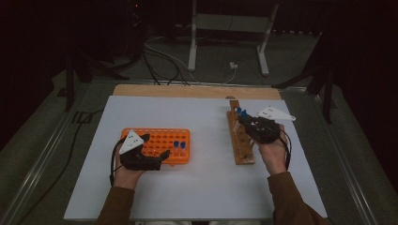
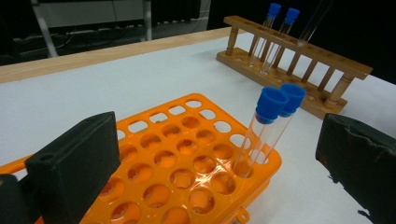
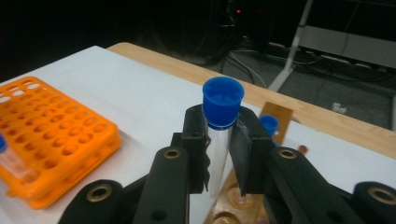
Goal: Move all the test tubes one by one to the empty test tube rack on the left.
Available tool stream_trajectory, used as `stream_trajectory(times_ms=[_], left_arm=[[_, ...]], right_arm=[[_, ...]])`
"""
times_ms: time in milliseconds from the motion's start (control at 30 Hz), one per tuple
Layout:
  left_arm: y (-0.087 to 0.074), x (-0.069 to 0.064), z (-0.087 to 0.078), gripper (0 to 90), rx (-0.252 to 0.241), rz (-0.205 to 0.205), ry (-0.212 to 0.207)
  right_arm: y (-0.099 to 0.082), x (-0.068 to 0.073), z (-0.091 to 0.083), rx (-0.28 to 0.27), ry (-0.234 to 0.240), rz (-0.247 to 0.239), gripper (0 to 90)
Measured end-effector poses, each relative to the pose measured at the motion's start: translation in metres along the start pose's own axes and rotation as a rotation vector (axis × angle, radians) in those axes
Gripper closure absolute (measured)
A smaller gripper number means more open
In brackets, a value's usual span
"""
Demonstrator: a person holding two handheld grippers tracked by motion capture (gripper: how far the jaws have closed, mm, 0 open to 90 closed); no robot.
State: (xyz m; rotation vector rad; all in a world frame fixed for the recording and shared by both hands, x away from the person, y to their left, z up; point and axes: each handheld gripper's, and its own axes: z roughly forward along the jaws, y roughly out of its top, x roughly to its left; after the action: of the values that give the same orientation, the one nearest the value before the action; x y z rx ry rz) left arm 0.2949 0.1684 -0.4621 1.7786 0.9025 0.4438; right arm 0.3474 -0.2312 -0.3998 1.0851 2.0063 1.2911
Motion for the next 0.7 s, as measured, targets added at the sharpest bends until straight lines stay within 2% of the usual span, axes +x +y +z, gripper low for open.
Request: stream_trajectory(times_ms=[400, 700], left_arm=[[0.001, -0.003, 0.0, 0.6, 0.001, 0.011, -0.013], [0.002, -0.005, -0.001, 0.7, -0.005, 0.012, -0.024]], right_arm=[[-0.003, 0.022, 0.007, 0.021, 0.067, -0.024, 76.2], [-0.001, 0.042, 0.012, 0.028, 0.135, -0.041, 76.1]])
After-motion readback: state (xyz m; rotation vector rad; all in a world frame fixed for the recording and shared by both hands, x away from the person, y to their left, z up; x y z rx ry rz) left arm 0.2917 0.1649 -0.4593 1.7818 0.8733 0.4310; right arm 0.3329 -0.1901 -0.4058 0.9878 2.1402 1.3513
